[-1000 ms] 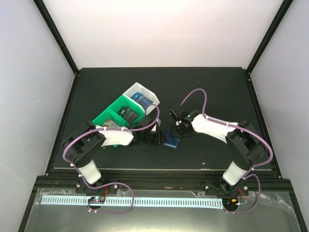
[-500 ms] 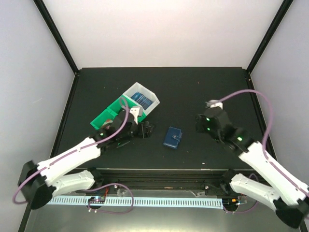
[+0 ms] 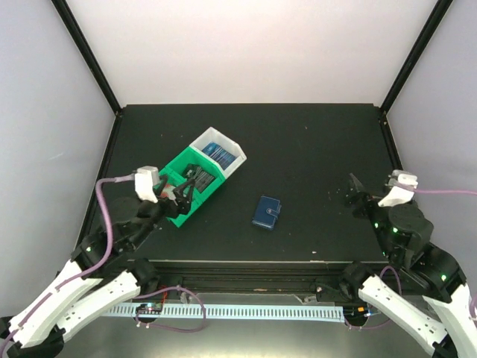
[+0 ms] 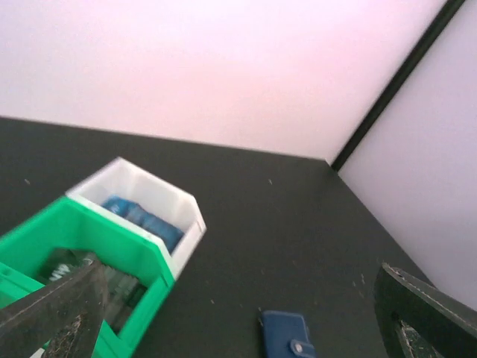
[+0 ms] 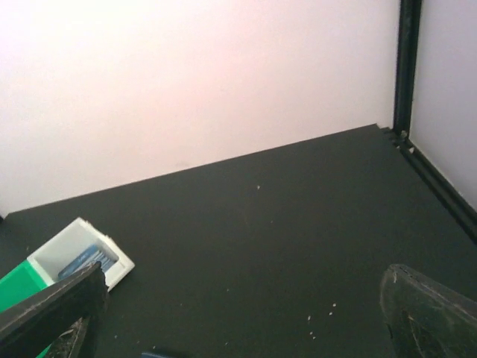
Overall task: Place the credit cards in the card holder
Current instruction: Reset both arms
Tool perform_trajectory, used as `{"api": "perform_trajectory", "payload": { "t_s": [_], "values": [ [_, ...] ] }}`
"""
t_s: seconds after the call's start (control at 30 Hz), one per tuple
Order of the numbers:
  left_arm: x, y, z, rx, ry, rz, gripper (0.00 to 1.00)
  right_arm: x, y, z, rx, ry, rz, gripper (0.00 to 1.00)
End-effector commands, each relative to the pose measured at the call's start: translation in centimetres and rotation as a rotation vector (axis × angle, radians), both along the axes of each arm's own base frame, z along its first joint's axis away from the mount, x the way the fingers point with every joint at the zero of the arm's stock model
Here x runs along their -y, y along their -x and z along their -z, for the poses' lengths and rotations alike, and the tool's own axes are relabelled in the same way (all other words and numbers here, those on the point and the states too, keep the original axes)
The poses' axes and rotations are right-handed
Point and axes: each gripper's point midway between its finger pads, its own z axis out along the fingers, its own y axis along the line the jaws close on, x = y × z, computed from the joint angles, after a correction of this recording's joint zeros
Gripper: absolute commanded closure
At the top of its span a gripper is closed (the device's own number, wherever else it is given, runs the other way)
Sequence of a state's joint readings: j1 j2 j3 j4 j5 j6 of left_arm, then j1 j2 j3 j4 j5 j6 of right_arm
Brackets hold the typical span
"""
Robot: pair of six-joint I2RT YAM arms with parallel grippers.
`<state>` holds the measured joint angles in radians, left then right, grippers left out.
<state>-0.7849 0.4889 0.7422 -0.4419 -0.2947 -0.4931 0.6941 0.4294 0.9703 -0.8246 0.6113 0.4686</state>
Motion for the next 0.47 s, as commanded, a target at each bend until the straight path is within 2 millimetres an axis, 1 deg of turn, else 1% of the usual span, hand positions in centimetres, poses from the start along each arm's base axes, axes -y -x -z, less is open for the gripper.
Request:
{"api": "perform_trajectory", "payload": {
  "t_s": [0.0, 0.13, 0.23, 0.33, 0.43],
  "values": [
    [-4.6, 0.8, -3.3, 0.106, -0.062, -0.148, 0.01, 2.9, 1.3, -1.8, 0.063, 0.011, 0.094, 0.00],
    [-7.0, 2.0, -4.9, 0.155, -0.034, -0.209, 0.01, 4.1, 2.0, -2.4, 0.096, -0.023, 0.134, 0.00],
    [-8.2, 2.6, -5.3, 0.168, -0.025, -0.236, 0.01, 4.7, 2.2, -2.4, 0.107, -0.045, 0.163, 0.00],
    [-7.9, 2.9, -5.4, 0.186, -0.039, -0.208, 0.01, 4.8, 2.1, -2.3, 0.106, -0.048, 0.180, 0.00],
    [-7.9, 2.8, -5.1, 0.171, -0.048, -0.212, 0.01, 4.7, 1.9, -2.1, 0.102, -0.052, 0.184, 0.00]
  ]
}}
